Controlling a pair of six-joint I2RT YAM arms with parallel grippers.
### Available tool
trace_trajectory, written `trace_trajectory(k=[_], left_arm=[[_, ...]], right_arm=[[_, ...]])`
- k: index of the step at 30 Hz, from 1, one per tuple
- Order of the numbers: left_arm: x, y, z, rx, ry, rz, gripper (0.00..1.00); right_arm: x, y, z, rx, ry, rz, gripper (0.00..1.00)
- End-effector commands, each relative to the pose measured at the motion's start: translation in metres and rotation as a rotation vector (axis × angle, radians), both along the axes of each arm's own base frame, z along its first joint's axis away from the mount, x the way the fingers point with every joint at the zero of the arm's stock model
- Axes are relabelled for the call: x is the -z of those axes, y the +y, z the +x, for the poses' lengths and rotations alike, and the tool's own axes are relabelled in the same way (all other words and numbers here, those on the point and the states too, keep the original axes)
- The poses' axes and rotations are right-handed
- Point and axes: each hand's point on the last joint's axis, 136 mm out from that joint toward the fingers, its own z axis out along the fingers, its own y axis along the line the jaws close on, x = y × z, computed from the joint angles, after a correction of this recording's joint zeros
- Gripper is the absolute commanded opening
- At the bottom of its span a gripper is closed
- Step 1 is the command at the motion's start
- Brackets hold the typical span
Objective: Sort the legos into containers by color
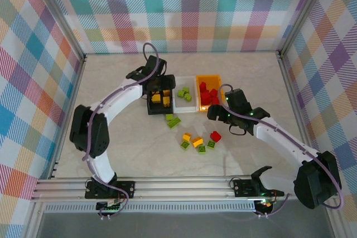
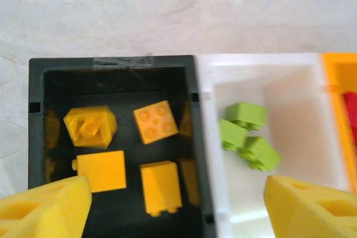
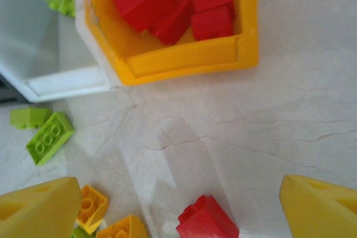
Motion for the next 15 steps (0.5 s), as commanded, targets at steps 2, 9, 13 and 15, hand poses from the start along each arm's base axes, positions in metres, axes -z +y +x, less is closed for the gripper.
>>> trace_trajectory(k=[2, 9, 13, 15], left_arm=[[-0.062, -0.019, -0.054, 0.086, -0.100, -0.151, 0.90], [-0.038, 0.020, -0.134, 0.030, -0.069, -0.216, 1.00], [-0.025, 0.057, -0.167, -0.041, -0.067, -0.188, 1.00], [-0.022, 0.071, -0.179, -0.061, -0.076, -0.171, 1.00]], right_arm=[[0.001, 0.044, -0.015, -0.171, -0.010, 0.037, 0.92], [0.021, 0.125, -0.021, -0.383, -0.012, -0.060, 0.92], [0.042, 0.156, -0.011, -0.440, -0.004, -0.133, 0.93], [0.054, 0.166, -0.005, -0.455, 0.005, -0.177, 0.94]])
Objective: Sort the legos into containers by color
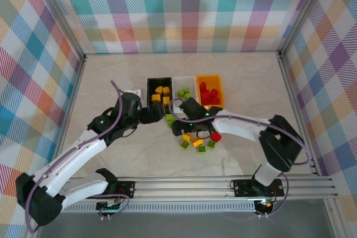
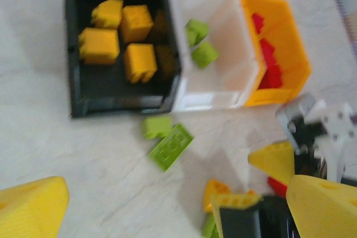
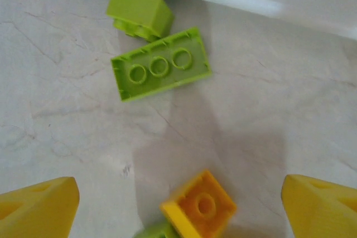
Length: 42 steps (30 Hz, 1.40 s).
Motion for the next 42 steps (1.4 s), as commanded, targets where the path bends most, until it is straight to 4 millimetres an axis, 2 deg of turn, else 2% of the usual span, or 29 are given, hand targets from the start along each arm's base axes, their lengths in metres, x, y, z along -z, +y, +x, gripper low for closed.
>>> trace_trajectory(k=[1, 6, 15, 18, 25, 28, 32, 38, 40, 42], left_arm=[[0.004, 0.028, -0.017, -0.084, 0.001, 0.027, 1.00], [0.011, 0.055, -0.031, -0.151, 0.000, 0.085, 1.00], [0.014, 0.067, -0.036, -0.183, -0.013, 0.104, 1.00], [0.015, 0.068, -0.036, -0.186, -0.009, 0.111, 1.00], [0.013, 0.068, -0.036, -0.184, -0.011, 0.111, 1.00], [0.012, 0.067, -0.037, -0.180, -0.013, 0.108, 1.00], [0.011, 0.066, -0.037, -0.175, -0.011, 0.102, 1.00], [0.015, 0.061, -0.036, -0.160, -0.002, 0.089, 1.00], [0.019, 0.055, -0.035, -0.139, 0.004, 0.076, 1.00], [0.025, 0.049, -0.035, -0.115, 0.015, 0.060, 1.00]], right_arm=[[0.003, 0.019, 0.020, -0.037, -0.063, -0.052, 0.99], [0.029, 0.026, 0.033, -0.046, -0.058, -0.169, 1.00], [0.054, 0.040, 0.046, -0.098, -0.073, -0.266, 0.99], [0.060, 0.043, 0.044, -0.116, -0.059, -0.278, 0.96], [0.066, 0.042, 0.035, -0.110, -0.019, -0.265, 0.80], [0.058, 0.040, 0.031, -0.100, -0.022, -0.230, 0.72], [0.037, 0.040, 0.019, -0.089, -0.038, -0.141, 0.64], [-0.018, 0.022, 0.006, -0.026, -0.098, -0.006, 0.61], [-0.042, 0.014, 0.011, 0.003, -0.133, 0.028, 0.61], [-0.065, 0.005, 0.025, 0.050, -0.155, 0.073, 0.60]])
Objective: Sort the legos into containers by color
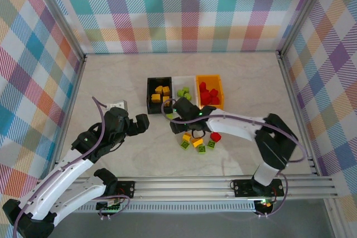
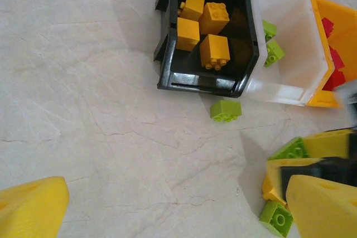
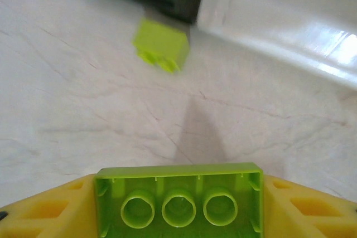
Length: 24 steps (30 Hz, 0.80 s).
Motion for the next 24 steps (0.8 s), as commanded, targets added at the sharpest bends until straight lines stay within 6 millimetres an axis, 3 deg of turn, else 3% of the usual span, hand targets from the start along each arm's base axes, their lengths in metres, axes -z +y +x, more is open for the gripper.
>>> trace_trajectory(k=[1, 4, 12, 15, 18, 22, 24], left_arm=[[0.015, -0.010, -0.001, 0.038, 0.035, -0.029, 1.00], [0.022, -0.025, -0.001, 0.094, 0.054, -0.069, 0.95], [0.048, -0.054, 0.005, 0.164, 0.121, -0.099, 0.93], [0.060, -0.063, 0.010, 0.179, 0.146, -0.080, 0.93], [0.068, -0.072, 0.018, 0.193, 0.154, -0.071, 0.91], [0.077, -0.083, 0.030, 0.214, 0.147, -0.028, 0.90], [0.084, -0.088, 0.036, 0.228, 0.152, 0.022, 0.88]], right_arm=[[-0.041, -0.010, 0.026, 0.093, -0.045, 0.103, 0.59], [-0.051, -0.015, 0.057, 0.158, -0.030, 0.116, 0.59], [-0.030, -0.012, 0.139, 0.298, 0.037, 0.087, 0.61], [-0.030, -0.006, 0.155, 0.306, 0.042, 0.088, 0.72], [-0.050, -0.003, 0.164, 0.306, 0.011, 0.105, 0.89], [-0.082, -0.011, 0.154, 0.302, -0.043, 0.160, 0.94], [-0.088, -0.017, 0.143, 0.301, -0.048, 0.186, 0.94]])
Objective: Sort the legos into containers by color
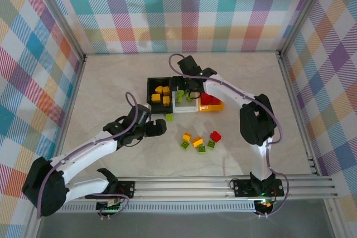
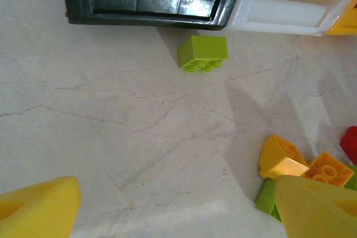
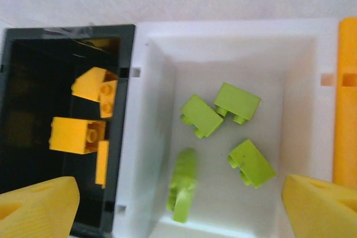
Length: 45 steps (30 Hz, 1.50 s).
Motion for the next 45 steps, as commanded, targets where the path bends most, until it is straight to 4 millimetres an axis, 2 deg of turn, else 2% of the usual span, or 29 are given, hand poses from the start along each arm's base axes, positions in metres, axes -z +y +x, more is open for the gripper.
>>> trace_trajectory(k=[1, 5, 9, 16, 20, 27, 30, 33, 36, 38, 41, 43, 45], left_arm=[[-0.009, -0.020, 0.021, 0.049, -0.091, 0.024, 0.86], [0.008, -0.040, 0.032, 0.106, -0.124, 0.112, 0.81], [0.023, -0.054, 0.041, 0.144, -0.170, 0.187, 0.78], [0.043, -0.050, 0.067, 0.068, -0.226, 0.286, 0.75], [0.055, -0.052, 0.078, 0.048, -0.232, 0.314, 0.70], [0.071, -0.060, 0.090, 0.034, -0.250, 0.317, 0.53], [0.073, -0.064, 0.088, 0.042, -0.252, 0.295, 0.41], [0.072, -0.063, 0.077, 0.046, -0.243, 0.285, 0.32], [0.064, -0.064, 0.058, 0.062, -0.236, 0.266, 0.28], [0.051, -0.064, 0.043, 0.069, -0.244, 0.242, 0.27], [0.011, -0.072, 0.025, 0.086, -0.280, 0.180, 0.27], [-0.018, -0.076, 0.024, 0.078, -0.313, 0.139, 0.27], [-0.044, -0.083, 0.032, 0.068, -0.351, 0.104, 0.29]], right_arm=[[-0.040, -0.012, -0.023, -0.004, -0.051, 0.075, 0.95], [-0.034, -0.035, -0.051, 0.019, -0.048, 0.090, 0.95], [-0.030, -0.049, -0.068, 0.032, -0.045, 0.093, 0.95], [-0.047, -0.060, -0.079, 0.032, -0.087, 0.113, 0.96], [-0.061, -0.064, -0.084, 0.031, -0.119, 0.127, 0.96], [-0.082, -0.077, -0.092, 0.029, -0.175, 0.117, 0.97], [-0.084, -0.081, -0.095, 0.034, -0.187, 0.113, 0.97], [-0.083, -0.086, -0.096, 0.044, -0.190, 0.110, 0.97], [-0.079, -0.088, -0.097, 0.054, -0.186, 0.113, 0.97], [-0.074, -0.089, -0.097, 0.061, -0.176, 0.112, 0.97], [-0.060, -0.094, -0.100, 0.083, -0.146, 0.098, 0.97], [-0.044, -0.104, -0.104, 0.123, -0.117, 0.064, 0.97], [-0.024, -0.116, -0.110, 0.163, -0.086, 0.027, 0.97]])
